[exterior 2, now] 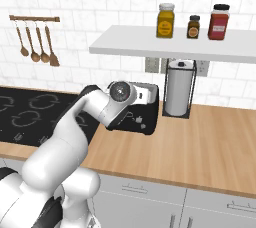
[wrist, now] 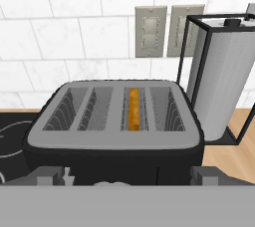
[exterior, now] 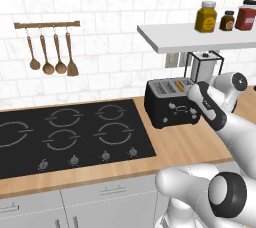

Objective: Start the toaster. Once the lever pops up, take the bread to the plate on the dining counter.

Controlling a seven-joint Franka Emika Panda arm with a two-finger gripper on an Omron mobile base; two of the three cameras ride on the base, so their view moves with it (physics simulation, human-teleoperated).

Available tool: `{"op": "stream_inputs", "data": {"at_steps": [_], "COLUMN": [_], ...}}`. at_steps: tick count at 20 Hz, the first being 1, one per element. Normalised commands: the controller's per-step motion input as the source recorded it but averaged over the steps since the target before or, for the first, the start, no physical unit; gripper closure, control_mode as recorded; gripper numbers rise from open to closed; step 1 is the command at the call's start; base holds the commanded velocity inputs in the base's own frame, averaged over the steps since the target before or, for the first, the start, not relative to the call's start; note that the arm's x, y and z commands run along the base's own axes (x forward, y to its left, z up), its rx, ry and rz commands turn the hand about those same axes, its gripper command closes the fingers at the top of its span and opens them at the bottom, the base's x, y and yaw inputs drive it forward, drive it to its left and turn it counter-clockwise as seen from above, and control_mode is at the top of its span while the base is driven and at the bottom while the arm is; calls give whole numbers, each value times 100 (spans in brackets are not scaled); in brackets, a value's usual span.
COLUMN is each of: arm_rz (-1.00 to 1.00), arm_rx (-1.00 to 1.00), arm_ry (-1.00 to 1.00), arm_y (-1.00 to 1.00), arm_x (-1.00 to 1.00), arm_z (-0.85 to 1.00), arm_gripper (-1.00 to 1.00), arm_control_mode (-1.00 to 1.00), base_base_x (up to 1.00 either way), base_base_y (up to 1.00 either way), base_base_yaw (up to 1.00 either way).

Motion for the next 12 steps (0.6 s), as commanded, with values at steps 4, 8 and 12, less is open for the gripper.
{"op": "stream_inputs", "data": {"at_steps": [4, 8, 12], "arm_rz": [0, 0, 0], "arm_rx": [0, 0, 0], "arm_ry": [0, 0, 0], "arm_y": [0, 0, 0], "arm_x": [0, 0, 0], "arm_z": [0, 0, 0], "arm_gripper": [-100, -100, -100], "arm_control_mode": [-100, -100, -100], "base_base_x": [0, 0, 0], "base_base_y": [0, 0, 0], "base_base_yaw": [0, 0, 0]}}
